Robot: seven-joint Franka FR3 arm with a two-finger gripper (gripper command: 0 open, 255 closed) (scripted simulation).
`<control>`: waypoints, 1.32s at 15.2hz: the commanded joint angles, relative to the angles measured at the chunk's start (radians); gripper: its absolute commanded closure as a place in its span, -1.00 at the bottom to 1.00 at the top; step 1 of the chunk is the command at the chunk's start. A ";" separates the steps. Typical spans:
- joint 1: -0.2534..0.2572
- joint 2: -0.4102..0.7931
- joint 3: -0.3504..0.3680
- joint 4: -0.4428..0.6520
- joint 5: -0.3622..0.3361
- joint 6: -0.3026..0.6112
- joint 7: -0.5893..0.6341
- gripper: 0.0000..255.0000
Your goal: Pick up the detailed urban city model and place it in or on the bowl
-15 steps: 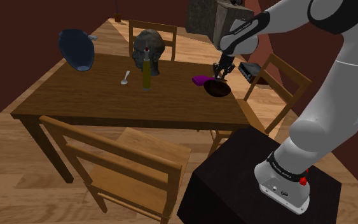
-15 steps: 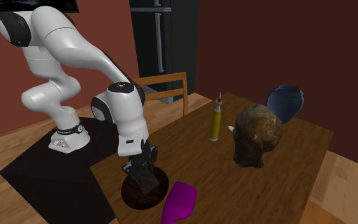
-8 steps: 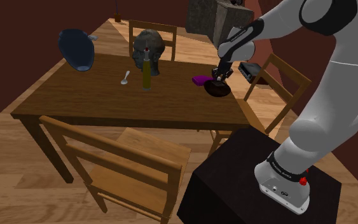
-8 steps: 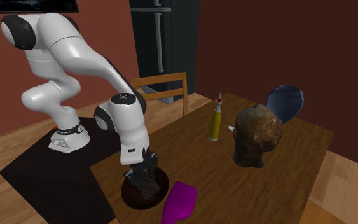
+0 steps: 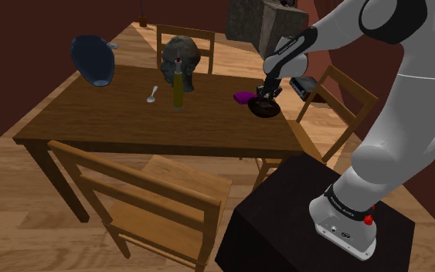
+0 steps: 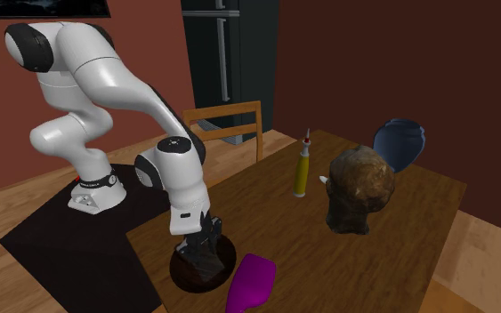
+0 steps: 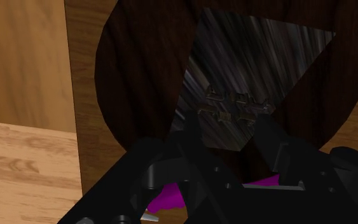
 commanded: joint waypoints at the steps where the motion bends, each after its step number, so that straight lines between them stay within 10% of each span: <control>1: 0.000 0.000 0.000 0.000 0.000 0.000 0.000 1.00; 2: 0.000 0.000 0.000 0.000 0.000 0.000 0.000 1.00; 3: 0.000 0.000 0.000 0.000 0.000 0.000 0.000 -1.00; 20: 0.013 -0.108 -0.011 -0.006 -0.027 -0.101 0.019 -1.00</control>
